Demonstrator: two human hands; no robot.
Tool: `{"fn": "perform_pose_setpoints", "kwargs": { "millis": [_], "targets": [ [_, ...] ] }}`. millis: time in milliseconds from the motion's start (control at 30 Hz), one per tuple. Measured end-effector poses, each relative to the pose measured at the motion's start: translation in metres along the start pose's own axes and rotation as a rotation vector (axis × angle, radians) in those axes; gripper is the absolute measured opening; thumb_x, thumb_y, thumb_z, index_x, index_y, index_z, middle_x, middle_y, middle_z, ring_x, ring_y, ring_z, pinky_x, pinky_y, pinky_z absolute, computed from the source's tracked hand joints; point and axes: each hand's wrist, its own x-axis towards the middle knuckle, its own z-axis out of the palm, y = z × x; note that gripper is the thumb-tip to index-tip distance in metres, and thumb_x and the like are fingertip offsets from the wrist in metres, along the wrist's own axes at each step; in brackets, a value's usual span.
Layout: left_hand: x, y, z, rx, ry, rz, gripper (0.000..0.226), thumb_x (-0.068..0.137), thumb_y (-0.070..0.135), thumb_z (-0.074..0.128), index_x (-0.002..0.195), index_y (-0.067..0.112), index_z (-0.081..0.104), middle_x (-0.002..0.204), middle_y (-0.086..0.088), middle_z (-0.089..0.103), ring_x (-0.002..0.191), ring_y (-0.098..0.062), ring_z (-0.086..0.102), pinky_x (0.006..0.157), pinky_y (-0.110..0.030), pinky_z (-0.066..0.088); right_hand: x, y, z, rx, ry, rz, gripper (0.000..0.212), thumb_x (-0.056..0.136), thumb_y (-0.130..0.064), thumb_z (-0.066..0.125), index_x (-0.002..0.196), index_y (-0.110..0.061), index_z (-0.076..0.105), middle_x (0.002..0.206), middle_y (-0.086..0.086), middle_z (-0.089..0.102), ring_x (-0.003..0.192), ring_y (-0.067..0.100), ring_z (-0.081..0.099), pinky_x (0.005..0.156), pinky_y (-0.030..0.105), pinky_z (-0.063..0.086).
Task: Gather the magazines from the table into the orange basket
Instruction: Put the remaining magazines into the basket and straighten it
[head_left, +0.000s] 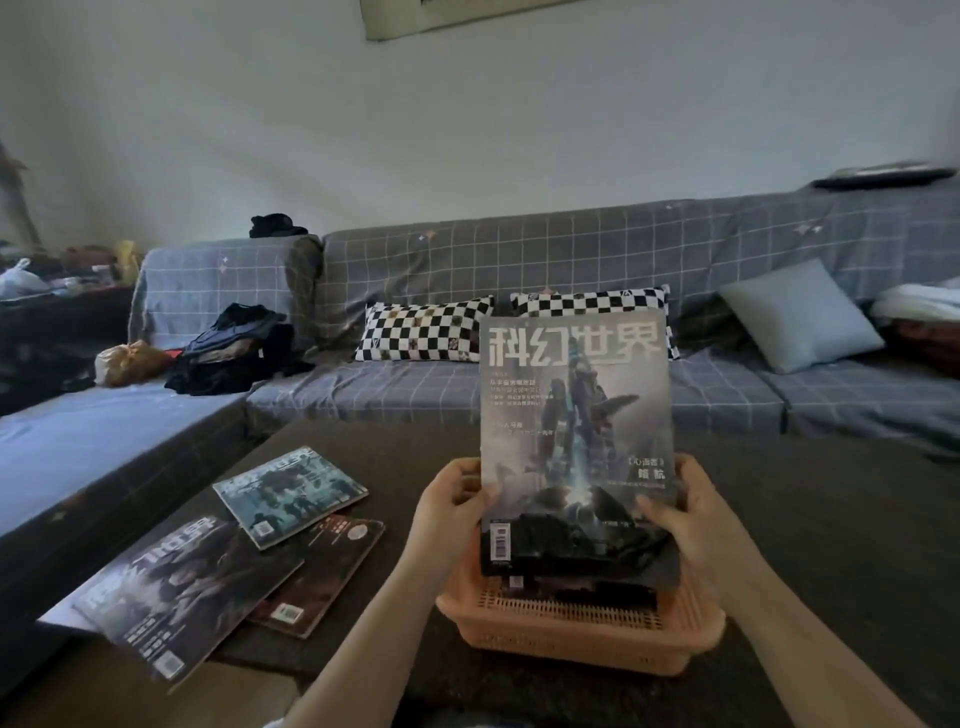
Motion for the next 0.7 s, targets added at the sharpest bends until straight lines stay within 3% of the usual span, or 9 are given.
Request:
{"fn": "perform_pose_setpoints", "kwargs": {
  "millis": [67, 167, 233, 333, 433, 567, 700],
  "targets": [
    [0.01, -0.01, 0.011, 0.113, 0.032, -0.01, 0.012, 0.088, 0.017, 0.066, 0.091, 0.028, 0.066, 0.088, 0.007, 0.072, 0.081, -0.005, 0.069, 0.068, -0.023, 0.056, 0.006, 0.012, -0.007, -0.234, 0.085, -0.036, 0.022, 0.087, -0.02, 0.062, 0.098, -0.037, 0.052, 0.104, -0.013, 0.064, 0.092, 0.006, 0.061, 0.068, 0.023, 0.046],
    [0.017, -0.021, 0.022, 0.227, 0.052, -0.022, 0.018, 0.085, 0.016, 0.069, 0.082, 0.034, 0.067, 0.075, 0.019, 0.071, 0.069, 0.009, 0.064, 0.051, -0.007, 0.046, 0.015, 0.033, -0.012, -0.476, 0.162, -0.014, 0.036, 0.086, -0.027, 0.064, 0.121, -0.023, 0.054, 0.119, -0.003, 0.062, 0.108, 0.017, 0.058, 0.082, 0.027, 0.044],
    [0.017, -0.028, 0.026, 0.293, 0.044, -0.039, 0.02, 0.085, 0.019, 0.069, 0.086, 0.039, 0.067, 0.079, 0.025, 0.071, 0.071, 0.013, 0.063, 0.052, -0.007, 0.046, 0.02, 0.045, -0.013, -0.551, 0.168, -0.016, 0.042, 0.086, -0.027, 0.065, 0.126, -0.021, 0.054, 0.12, -0.002, 0.063, 0.107, 0.016, 0.059, 0.078, 0.022, 0.044],
    [0.02, -0.038, 0.029, 0.399, 0.102, -0.109, 0.012, 0.084, 0.02, 0.071, 0.086, 0.032, 0.068, 0.077, 0.011, 0.072, 0.064, 0.009, 0.064, 0.046, -0.008, 0.044, 0.024, 0.054, -0.01, -0.632, 0.168, -0.031, 0.046, 0.086, -0.027, 0.064, 0.13, -0.022, 0.051, 0.115, -0.004, 0.066, 0.088, 0.005, 0.061, 0.058, 0.008, 0.039],
    [0.02, -0.046, 0.031, 0.492, 0.139, -0.158, 0.01, 0.082, 0.027, 0.072, 0.074, 0.024, 0.067, 0.066, 0.006, 0.069, 0.054, 0.0, 0.063, 0.042, -0.011, 0.04, 0.026, 0.059, -0.008, -0.696, 0.188, -0.048, 0.051, 0.086, -0.026, 0.064, 0.134, -0.022, 0.046, 0.113, -0.005, 0.066, 0.091, 0.008, 0.063, 0.064, 0.011, 0.041],
    [0.016, -0.052, 0.034, 0.547, 0.15, -0.164, 0.011, 0.08, 0.029, 0.074, 0.073, 0.026, 0.066, 0.069, 0.008, 0.069, 0.062, -0.005, 0.065, 0.053, -0.024, 0.053, 0.024, 0.067, -0.008, -0.833, 0.228, -0.05, 0.033, 0.086, -0.029, 0.063, 0.117, -0.022, 0.057, 0.088, -0.009, 0.062, 0.071, 0.003, 0.054, 0.061, 0.015, 0.042],
    [0.014, -0.051, 0.035, 0.559, 0.181, -0.133, 0.016, 0.078, 0.028, 0.077, 0.078, 0.027, 0.061, 0.074, 0.009, 0.066, 0.066, -0.002, 0.062, 0.052, -0.018, 0.047, 0.022, 0.069, -0.004, -0.851, 0.243, -0.064, 0.028, 0.086, -0.029, 0.062, 0.113, -0.023, 0.057, 0.078, -0.017, 0.05, 0.064, -0.003, 0.048, 0.056, 0.012, 0.037]
  ]
}}
